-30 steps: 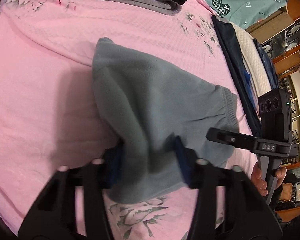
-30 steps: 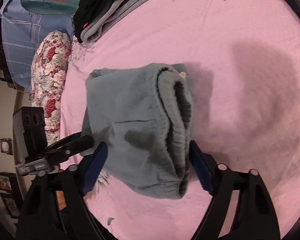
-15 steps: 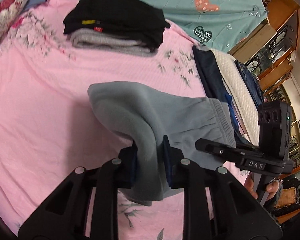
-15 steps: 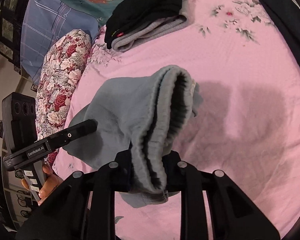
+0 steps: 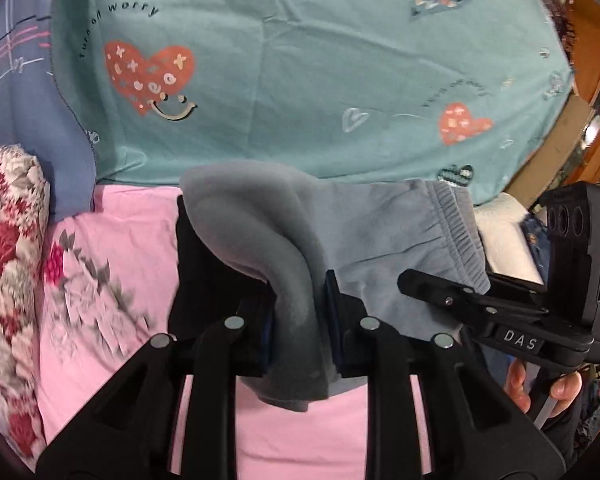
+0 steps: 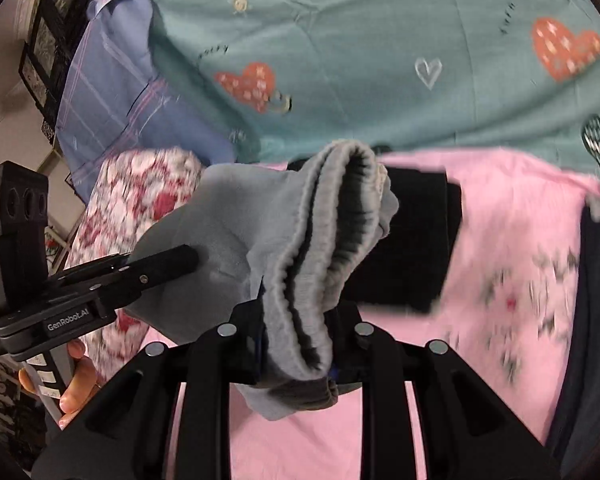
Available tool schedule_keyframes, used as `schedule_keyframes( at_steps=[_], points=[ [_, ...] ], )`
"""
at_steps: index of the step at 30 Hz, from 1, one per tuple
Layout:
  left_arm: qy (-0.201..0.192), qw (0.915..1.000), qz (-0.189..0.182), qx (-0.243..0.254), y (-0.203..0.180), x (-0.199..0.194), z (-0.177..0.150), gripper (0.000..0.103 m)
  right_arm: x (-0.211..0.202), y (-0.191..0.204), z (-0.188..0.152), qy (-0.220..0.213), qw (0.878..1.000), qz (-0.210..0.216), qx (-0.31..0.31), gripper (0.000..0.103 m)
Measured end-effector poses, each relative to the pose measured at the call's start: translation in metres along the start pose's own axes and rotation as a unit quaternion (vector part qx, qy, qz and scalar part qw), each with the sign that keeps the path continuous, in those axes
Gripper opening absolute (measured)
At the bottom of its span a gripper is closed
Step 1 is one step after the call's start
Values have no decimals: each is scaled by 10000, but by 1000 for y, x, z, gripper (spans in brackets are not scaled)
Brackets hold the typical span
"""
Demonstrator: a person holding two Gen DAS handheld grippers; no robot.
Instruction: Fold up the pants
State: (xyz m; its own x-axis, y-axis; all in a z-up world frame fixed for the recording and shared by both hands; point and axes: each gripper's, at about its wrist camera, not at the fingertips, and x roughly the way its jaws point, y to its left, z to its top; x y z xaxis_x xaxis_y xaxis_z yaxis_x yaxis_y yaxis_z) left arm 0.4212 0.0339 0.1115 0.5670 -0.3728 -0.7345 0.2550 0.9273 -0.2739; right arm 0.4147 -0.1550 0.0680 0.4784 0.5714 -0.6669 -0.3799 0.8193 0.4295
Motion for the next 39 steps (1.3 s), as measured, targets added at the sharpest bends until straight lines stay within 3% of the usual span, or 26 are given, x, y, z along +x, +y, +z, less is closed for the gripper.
schedule_keyframes(
  at_steps=[3, 5, 7, 8, 9, 10, 12, 14, 16, 19, 21, 23, 25, 28, 29, 31, 33, 35, 37, 39],
  points=[
    [392, 9991, 156, -99, 33, 62, 8, 22, 42, -21, 37, 84, 10000, -21, -3, 23],
    [803, 9963, 184, -228, 56, 109, -4, 23, 78, -40, 48, 291, 9995, -82, 16, 23],
    [1035, 9939, 277, -262, 69, 139, -18, 36, 120, -66, 46, 593, 9981, -149, 123, 24],
    [984, 9944, 266, -266, 74, 141, -22, 52, 139, -78, 41, 729, 9970, -153, 192, 25],
    [827, 9954, 417, -242, 77, 137, -23, 76, 151, -88, 37, 774, 9965, -168, 261, 31],
    [675, 9962, 499, -211, 81, 131, -22, 79, 157, -97, 32, 736, 9967, -44, 334, 33],
    [582, 9967, 507, -267, 88, 117, -19, 80, 153, -99, 31, 708, 9970, 67, 298, 34],
    [458, 9951, 817, -324, 91, 99, -16, 80, 143, -94, 35, 770, 9968, -31, 214, 37],
    [348, 9901, 1320, -340, 86, 76, -15, 80, 122, -86, 43, 582, 9971, -482, 119, 59],
    [35, 9814, 1911, -161, 60, 32, -23, 82, 85, -71, 49, 83, 9910, -1335, 15, 68],
    [-326, 9777, 2072, 27, 35, 5, -33, 100, 53, -56, 46, -226, 9849, -1716, -64, 69],
    [-656, 9748, 2111, 294, 12, -11, -42, 101, 26, -35, 36, -344, 9836, -1768, -133, 76],
    [-467, 9790, 1937, 440, -1, 1, -42, 101, 6, -16, 21, -501, 9836, -1722, -198, 85],
    [41, 9839, 1772, 243, 5, 28, -39, 101, 1, 9, 9, -723, 9791, -1859, -387, 85],
    [124, 9844, 1748, 152, 10, 33, -39, 101, 9, 11, 9, -567, 9828, -1707, -421, 85],
    [96, 9865, 1634, -81, 26, 30, -39, 101, 35, -4, 8, 111, 9954, -955, -35, 85],
    [-40, 9853, 1677, -312, 42, 22, -43, 101, 54, -22, 6, 390, 9960, -721, 363, 81],
    [-203, 9820, 1773, -625, 53, 8, -55, 101, 65, -28, 5, 449, 9944, -920, 257, 74],
    [-338, 9776, 1943, -739, 51, -4, -75, 101, 71, -31, 2, 398, 9931, -1094, 135, 57],
    [-419, 9720, 2185, -755, 42, -13, -95, 101, 70, -25, -14, 139, 9894, -1442, -113, 56]
  ],
)
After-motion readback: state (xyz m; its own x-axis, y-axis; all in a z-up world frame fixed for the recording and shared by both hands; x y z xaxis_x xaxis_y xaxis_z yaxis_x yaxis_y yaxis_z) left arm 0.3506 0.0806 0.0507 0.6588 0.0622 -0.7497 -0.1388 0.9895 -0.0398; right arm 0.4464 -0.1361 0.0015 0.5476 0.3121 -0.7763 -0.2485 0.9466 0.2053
